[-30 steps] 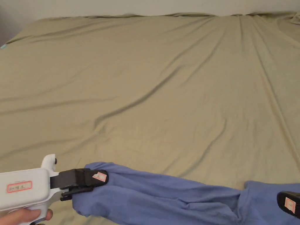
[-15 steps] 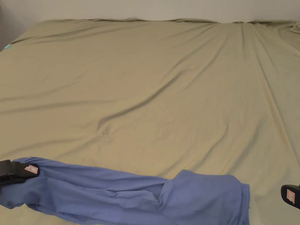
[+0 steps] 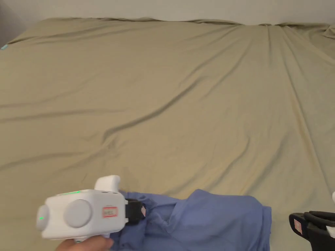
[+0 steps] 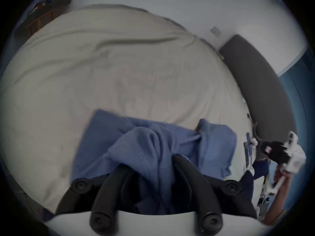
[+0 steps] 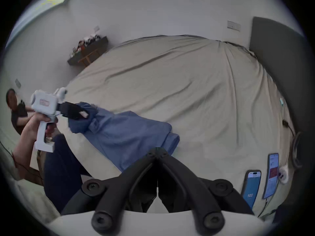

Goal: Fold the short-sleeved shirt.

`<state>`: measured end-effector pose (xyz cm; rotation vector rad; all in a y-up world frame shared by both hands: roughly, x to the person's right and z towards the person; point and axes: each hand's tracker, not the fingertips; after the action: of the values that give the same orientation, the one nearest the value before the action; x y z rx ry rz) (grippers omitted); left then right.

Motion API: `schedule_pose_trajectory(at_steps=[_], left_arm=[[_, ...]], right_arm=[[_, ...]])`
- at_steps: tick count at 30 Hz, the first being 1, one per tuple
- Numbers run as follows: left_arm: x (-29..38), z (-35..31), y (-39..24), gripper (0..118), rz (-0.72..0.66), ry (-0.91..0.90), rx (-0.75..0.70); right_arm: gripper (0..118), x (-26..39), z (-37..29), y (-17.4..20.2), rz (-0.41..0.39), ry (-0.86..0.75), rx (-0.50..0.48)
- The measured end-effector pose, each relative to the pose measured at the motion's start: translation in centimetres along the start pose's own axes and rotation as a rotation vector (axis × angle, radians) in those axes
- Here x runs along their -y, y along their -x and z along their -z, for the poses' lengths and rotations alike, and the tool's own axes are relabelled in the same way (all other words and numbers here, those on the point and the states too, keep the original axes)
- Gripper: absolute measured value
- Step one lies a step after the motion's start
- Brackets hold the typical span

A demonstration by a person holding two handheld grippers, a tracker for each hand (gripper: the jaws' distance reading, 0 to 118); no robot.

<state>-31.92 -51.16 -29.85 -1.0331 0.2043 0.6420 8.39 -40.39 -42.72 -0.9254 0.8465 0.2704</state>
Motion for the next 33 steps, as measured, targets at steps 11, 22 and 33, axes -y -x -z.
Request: schedule_pose_trajectory(at_steps=[11, 22, 33], left_arm=[[0.8, -8.1, 1.6, 108, 0.055, -0.282, -0.119], [3.8, 1.0, -3.5, 7, 0.32, -0.085, -0.295], [7.2, 5.4, -15.1, 7, 0.395, -0.014, 0.072]], right_arm=[[2, 1.5, 1.4, -0.5, 0.026, 0.01, -0.09], [2, 1.5, 2.0, 0.1, 0.053, 0.014, -0.115], [2, 1.7, 1.3, 0.3, 0.07, 0.005, -0.136]])
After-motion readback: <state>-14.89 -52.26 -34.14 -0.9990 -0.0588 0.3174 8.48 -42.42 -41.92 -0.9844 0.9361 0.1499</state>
